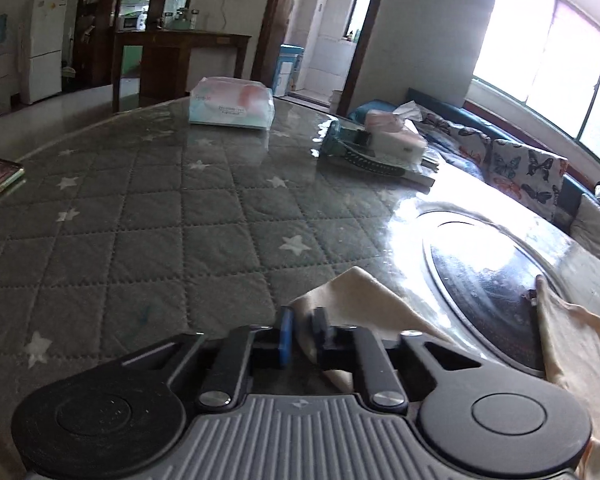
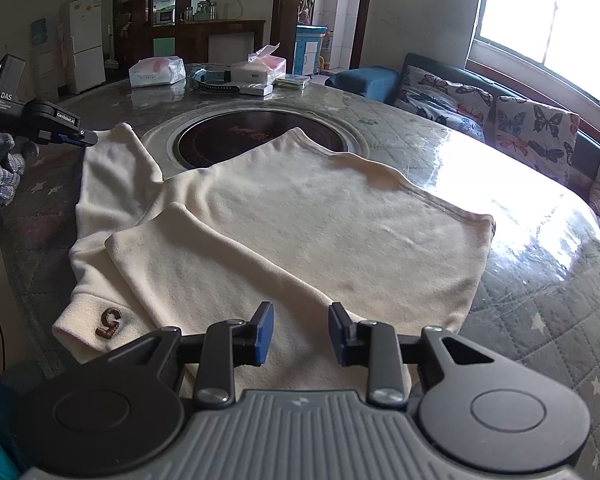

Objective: Fold clothes

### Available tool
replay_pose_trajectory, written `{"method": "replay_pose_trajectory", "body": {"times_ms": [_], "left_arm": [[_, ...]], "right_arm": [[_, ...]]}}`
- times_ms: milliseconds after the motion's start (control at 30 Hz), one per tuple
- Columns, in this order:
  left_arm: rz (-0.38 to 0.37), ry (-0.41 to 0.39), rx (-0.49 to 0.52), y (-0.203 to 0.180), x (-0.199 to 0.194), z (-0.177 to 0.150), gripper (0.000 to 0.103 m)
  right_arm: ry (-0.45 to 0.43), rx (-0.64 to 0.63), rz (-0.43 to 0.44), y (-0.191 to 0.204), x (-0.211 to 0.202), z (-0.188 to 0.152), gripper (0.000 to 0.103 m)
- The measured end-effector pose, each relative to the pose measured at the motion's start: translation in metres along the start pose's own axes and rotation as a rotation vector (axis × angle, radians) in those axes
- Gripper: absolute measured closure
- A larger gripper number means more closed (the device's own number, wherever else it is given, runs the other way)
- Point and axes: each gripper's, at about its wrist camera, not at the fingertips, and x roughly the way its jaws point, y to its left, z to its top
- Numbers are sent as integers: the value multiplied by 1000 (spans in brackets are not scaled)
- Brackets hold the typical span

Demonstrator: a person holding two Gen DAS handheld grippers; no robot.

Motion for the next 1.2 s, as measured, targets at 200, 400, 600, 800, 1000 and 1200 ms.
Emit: {"method": "replay_pose_trajectory", "body": {"times_ms": [200,400,600,800,1000,1200], "left_arm": [[-165,-58,39,-29,-34,4,98],[-441,-103,158,-87,-88,-5,98],[-670,-39,278,-144,-116,-33,98],[-820,42,444,-192,-122,-70,98],[-843,146,550,-207,-106,-101,95],[-831,180,590,-197,-102,-112,80]], "right_arm": [[-16,16,-7,-3,-6,0,73],[-32,66,-5,-13,-12,-2,73],[-43,138,4,-26,-21,-7,73],[-37,227,41,-38,-27,-13,73],[-45,266,41,-42,-30,-13,74],[-37,323,87,-46,-29,-11,74]]}}
